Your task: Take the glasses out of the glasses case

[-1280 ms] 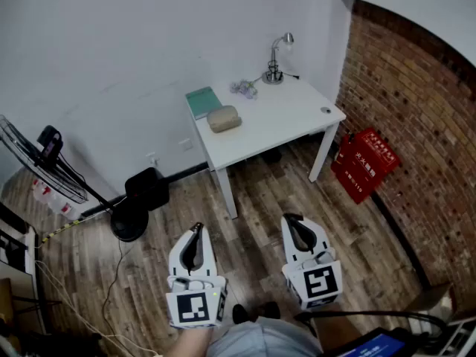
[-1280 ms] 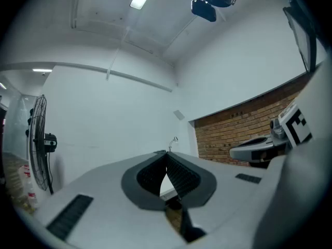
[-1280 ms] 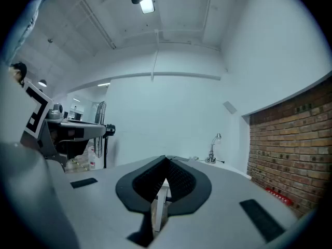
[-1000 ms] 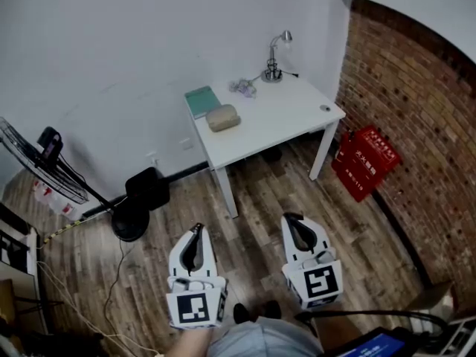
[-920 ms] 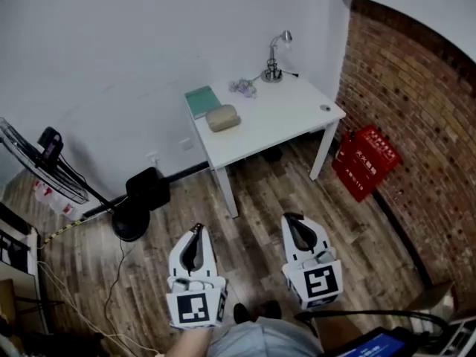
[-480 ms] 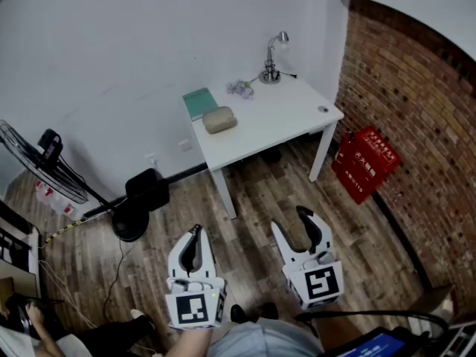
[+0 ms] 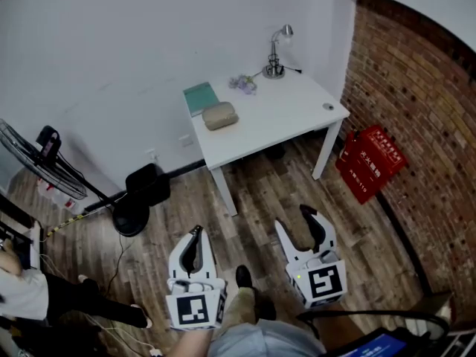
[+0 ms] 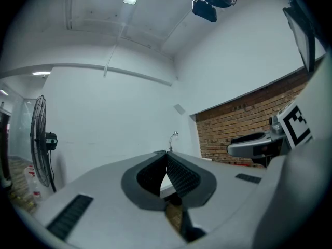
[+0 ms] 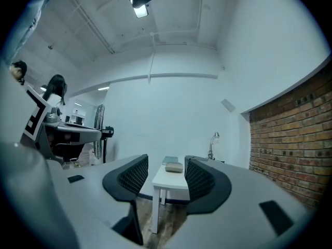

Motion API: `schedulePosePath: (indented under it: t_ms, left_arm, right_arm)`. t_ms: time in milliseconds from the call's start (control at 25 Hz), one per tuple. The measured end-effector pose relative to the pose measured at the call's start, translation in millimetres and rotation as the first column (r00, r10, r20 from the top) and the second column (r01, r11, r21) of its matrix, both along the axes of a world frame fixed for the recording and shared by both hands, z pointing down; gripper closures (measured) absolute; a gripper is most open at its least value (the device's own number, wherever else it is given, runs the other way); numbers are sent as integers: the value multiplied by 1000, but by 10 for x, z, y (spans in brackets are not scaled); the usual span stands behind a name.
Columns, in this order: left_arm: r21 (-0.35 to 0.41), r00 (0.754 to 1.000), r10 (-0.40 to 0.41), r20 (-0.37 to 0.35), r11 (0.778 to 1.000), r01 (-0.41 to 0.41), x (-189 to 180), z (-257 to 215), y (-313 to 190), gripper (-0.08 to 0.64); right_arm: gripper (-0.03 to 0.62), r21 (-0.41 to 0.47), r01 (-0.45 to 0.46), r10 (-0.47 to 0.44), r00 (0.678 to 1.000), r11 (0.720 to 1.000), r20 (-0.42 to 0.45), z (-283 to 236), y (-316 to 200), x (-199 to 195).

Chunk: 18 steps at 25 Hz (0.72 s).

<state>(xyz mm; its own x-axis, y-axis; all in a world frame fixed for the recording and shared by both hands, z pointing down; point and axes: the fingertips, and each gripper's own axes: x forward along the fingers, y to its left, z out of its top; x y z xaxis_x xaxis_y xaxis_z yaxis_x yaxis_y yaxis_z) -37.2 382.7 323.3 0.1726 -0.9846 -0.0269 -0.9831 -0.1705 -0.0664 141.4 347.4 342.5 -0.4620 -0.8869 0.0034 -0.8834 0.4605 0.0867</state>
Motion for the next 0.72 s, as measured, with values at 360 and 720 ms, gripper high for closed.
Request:
schedulePosePath:
  t_ms: [360,720]
  left_arm:
    - [-43,1000,-4,-19,999,4,-163,280,-738,554]
    - [-29,1000,8,6,1000,-8,-446,174,-1908,554]
  right_arm:
    - [359,-40,11,-11,1000,999,-14,254,-720,-155]
    - [367,-46,24,-25,1000,999,-17,227,-1886,-479]
